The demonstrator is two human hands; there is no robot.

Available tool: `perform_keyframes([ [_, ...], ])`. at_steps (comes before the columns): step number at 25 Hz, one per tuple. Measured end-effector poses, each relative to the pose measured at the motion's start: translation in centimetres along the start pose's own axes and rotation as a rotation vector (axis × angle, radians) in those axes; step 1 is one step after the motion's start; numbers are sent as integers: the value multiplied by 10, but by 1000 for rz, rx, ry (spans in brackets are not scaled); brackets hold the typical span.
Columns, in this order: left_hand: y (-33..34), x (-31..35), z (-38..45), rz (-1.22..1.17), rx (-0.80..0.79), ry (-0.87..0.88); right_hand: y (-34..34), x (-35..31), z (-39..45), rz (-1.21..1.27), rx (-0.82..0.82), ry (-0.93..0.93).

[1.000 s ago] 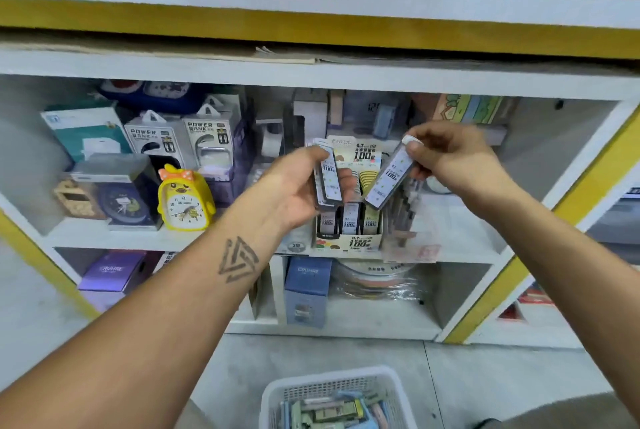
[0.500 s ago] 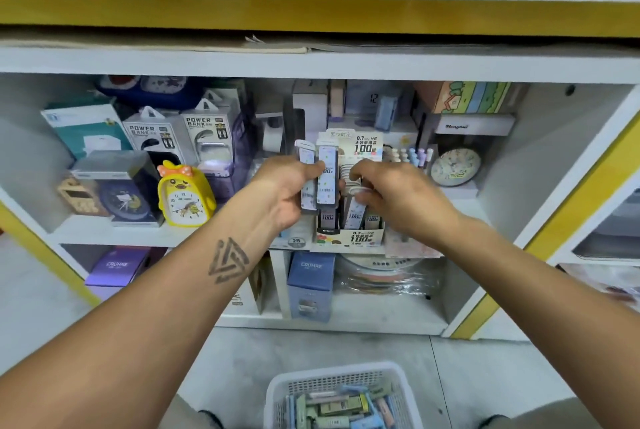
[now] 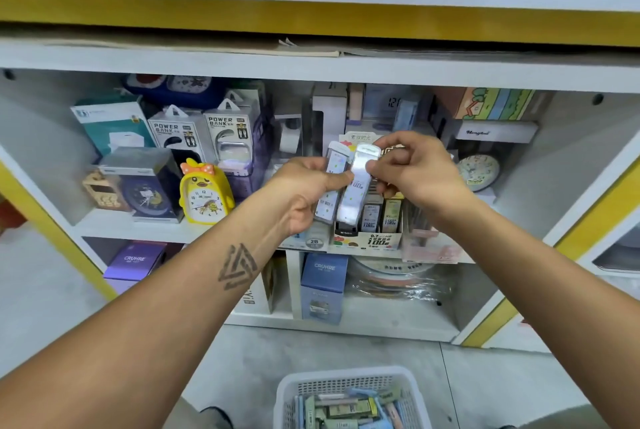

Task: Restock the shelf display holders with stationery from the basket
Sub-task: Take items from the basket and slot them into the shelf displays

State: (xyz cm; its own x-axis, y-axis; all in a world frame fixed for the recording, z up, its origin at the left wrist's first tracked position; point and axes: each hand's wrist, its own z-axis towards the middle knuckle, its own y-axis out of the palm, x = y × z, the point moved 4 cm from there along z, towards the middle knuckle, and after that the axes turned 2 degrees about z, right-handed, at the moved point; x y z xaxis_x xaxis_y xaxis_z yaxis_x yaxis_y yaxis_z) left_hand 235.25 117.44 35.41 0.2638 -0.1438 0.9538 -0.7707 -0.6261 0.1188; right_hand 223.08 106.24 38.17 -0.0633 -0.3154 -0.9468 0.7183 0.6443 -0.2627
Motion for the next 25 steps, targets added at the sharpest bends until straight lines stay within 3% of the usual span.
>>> perform_keyframes([
  [2,-5,3,2,-31,48,3,-11,0,-2,-65,-6,-70],
  [6,-8,5,-1,-63,83,-80,-20,6,-14,-575,-75,-303],
  [8,-3,4,-3,-54,60,-110,-17,13,-20,-713,-97,-377],
  [15,-1,0,1,40,54,-51,-14,17,-21,-670,-25,-451],
  [21,-3,-3,4,46,51,-73,-2,33,-28,-944,-173,-421],
  [23,-2,-3,3,65,28,-61,-2,27,-28,-1032,-142,-469],
  [25,-1,-3,4,104,3,-41,-4,17,-22,-949,-57,-473],
])
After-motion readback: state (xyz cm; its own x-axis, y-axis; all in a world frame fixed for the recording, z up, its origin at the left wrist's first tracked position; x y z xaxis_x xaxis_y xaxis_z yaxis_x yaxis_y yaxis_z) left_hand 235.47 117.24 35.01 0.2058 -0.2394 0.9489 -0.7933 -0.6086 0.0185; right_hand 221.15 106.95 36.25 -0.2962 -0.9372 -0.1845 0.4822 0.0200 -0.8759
